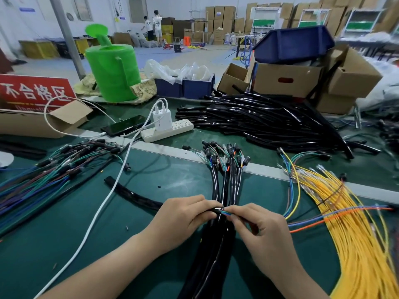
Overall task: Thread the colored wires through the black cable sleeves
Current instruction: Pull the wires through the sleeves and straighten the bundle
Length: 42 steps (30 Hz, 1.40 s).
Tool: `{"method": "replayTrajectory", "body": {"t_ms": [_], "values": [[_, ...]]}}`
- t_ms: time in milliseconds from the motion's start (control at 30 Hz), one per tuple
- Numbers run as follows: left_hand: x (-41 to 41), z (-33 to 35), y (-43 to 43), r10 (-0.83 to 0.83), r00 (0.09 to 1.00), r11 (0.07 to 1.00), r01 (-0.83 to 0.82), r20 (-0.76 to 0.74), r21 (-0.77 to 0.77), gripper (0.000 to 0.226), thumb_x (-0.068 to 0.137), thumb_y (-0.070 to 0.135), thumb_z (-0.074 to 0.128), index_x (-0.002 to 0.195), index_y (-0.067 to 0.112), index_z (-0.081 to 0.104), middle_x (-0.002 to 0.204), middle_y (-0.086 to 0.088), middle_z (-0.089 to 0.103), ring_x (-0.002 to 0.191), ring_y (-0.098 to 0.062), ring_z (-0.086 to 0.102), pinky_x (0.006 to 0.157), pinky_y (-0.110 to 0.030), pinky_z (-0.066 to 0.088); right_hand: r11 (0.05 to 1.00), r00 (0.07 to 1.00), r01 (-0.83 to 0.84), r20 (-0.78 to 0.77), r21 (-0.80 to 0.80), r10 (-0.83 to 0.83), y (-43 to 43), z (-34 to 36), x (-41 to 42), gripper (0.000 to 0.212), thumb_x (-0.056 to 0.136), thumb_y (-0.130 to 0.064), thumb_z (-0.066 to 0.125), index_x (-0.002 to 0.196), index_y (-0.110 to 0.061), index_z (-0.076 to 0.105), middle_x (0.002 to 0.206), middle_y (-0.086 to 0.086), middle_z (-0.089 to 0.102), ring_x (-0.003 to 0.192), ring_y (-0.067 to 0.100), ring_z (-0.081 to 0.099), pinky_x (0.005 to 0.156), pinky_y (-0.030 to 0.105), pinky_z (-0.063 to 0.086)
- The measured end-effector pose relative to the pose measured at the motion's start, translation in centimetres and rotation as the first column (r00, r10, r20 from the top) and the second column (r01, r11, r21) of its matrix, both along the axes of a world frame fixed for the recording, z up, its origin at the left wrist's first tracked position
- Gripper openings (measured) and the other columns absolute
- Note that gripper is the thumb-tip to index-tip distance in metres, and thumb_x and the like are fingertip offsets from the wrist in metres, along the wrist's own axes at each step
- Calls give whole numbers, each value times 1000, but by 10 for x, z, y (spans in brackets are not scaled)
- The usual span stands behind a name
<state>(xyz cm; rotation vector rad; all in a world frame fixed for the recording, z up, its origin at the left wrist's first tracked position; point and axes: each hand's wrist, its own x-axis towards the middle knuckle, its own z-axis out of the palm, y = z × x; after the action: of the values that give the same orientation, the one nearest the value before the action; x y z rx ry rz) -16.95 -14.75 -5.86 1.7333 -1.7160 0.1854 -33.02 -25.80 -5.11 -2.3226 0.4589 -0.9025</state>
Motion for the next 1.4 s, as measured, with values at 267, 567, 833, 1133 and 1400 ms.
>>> {"method": "replayTrajectory", "body": {"t_ms": [267, 567, 833, 1133, 1400], "values": [[1, 0, 0, -39, 998, 999, 38, 42, 20, 29, 93, 29, 52, 110, 14, 69, 77, 4, 62, 64, -13, 57, 54, -27, 49, 995, 1000, -25, 2, 99, 25, -4, 0, -1, 20, 78, -3, 75, 87, -21, 77, 75, -15, 70, 72, -5, 63, 67, 6, 42], [1, -2, -1, -56, 998, 998, 56, -42, -3, 26, 95, 30, 52, 107, 12, 67, 86, 6, 64, 71, -11, 60, 61, -29, 51, 934, 1000, 12, -19, 358, -5, -3, 6, 0, 17, 82, -9, 71, 73, -23, 76, 66, -12, 69, 63, 1, 62, 60, 10, 41], [-1, -3, -2, -56, 996, 998, 55, -64, -10, 28, 94, 28, 52, 105, 8, 67, 84, 2, 65, 70, -15, 61, 62, -30, 51, 923, 999, -49, 20, 382, 45, -3, 5, -1, 26, 83, -5, 69, 89, -29, 75, 63, -8, 68, 53, -1, 55, 57, 7, 36], [-4, 0, 0, -63, 992, 998, 63, -110, -1, 27, 93, 25, 52, 105, 7, 67, 83, 2, 64, 70, -12, 59, 64, -24, 49, 948, 998, -62, 46, 314, 50, -1, 2, -1, 24, 82, 0, 68, 80, -24, 74, 62, -11, 69, 53, -2, 57, 55, 6, 38], [-7, 4, 1, -80, 996, 997, 81, -48, 19, 29, 93, 21, 51, 113, 6, 67, 78, -1, 58, 62, -13, 51, 59, -21, 45, 999, 999, 7, -41, 45, -5, 0, 4, -2, 10, 80, -13, 64, 78, -22, 67, 64, -15, 62, 56, 2, 55, 54, 18, 43]]}}
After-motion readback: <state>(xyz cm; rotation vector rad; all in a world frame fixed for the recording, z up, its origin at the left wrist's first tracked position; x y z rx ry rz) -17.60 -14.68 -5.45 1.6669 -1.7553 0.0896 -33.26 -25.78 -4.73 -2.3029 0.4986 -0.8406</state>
